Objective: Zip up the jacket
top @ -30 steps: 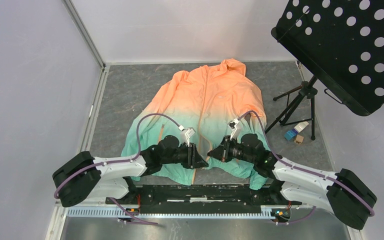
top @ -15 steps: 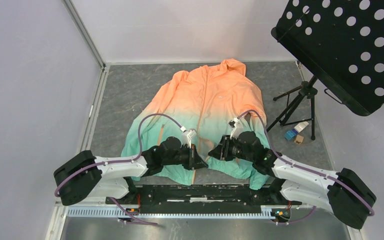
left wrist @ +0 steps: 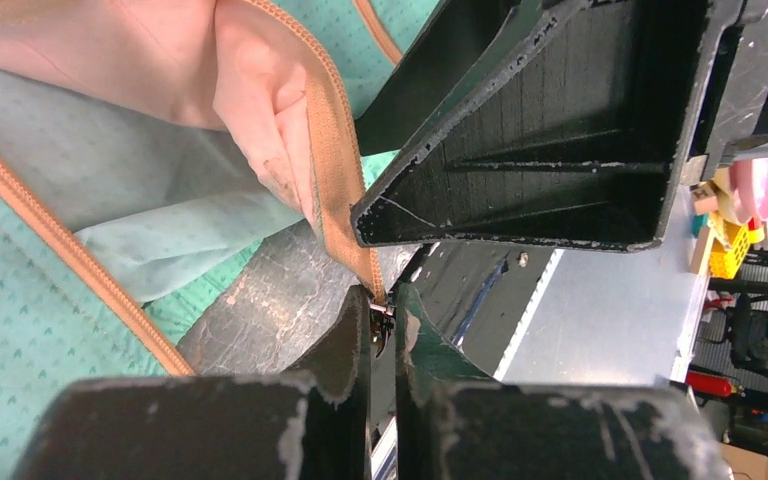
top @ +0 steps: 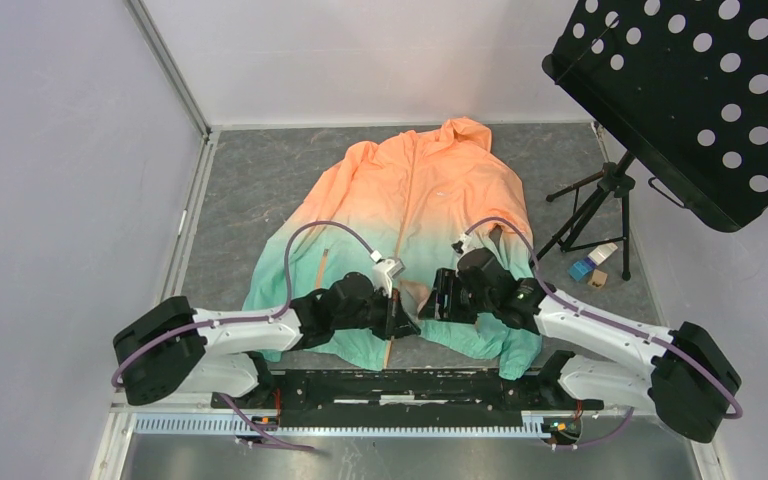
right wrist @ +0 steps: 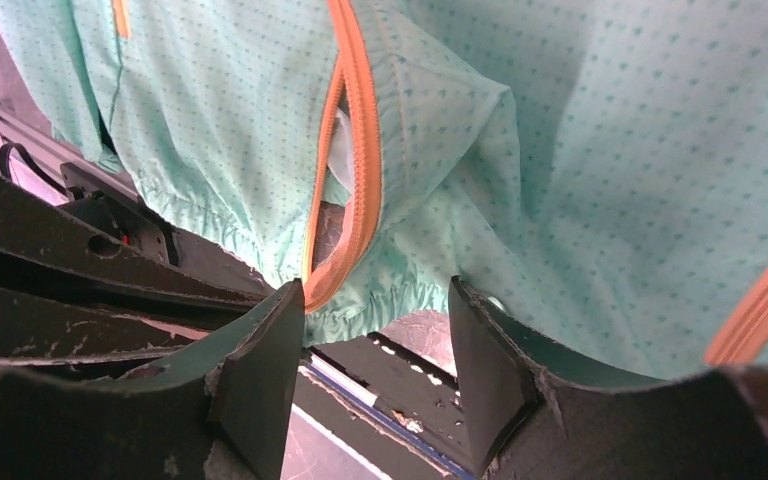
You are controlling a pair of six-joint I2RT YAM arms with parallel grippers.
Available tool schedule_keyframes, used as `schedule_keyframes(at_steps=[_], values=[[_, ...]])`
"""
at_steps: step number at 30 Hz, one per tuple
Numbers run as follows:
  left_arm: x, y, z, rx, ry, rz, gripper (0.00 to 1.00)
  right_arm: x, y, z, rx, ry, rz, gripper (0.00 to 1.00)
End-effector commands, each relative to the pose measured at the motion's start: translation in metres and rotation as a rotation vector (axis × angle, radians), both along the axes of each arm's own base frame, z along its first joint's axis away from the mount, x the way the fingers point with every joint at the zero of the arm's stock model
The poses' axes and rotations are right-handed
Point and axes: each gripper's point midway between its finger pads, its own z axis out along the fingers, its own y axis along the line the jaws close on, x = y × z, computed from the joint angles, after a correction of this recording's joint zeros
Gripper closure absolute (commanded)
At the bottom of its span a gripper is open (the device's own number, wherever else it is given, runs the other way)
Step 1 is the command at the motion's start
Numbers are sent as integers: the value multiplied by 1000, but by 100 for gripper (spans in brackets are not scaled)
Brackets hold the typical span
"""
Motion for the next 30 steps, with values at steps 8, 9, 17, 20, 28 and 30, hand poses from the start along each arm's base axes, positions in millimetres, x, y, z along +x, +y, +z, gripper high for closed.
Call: schedule_keyframes(at_steps=[8,9,17,20,28,30], values=[[3,-15,9,5,-87,-31,98,-3,15,3,81,110,-99,44],[3,-15,9,6,-89,-31,98,-3,17,3,97,117,-106,45],[2,-14,5,15,-87,-27,98,-5,22,0,130,136,-119,57],[2,-14,4,18,-86,-27,98,-6,23,-1,140,143,-118,66],[1,-12,1,21,-63,-13,80,-3,23,-4,150,133,-132,100],[0,-9,3,6,-51,1,66,1,20,-9,120,104,-137,100]])
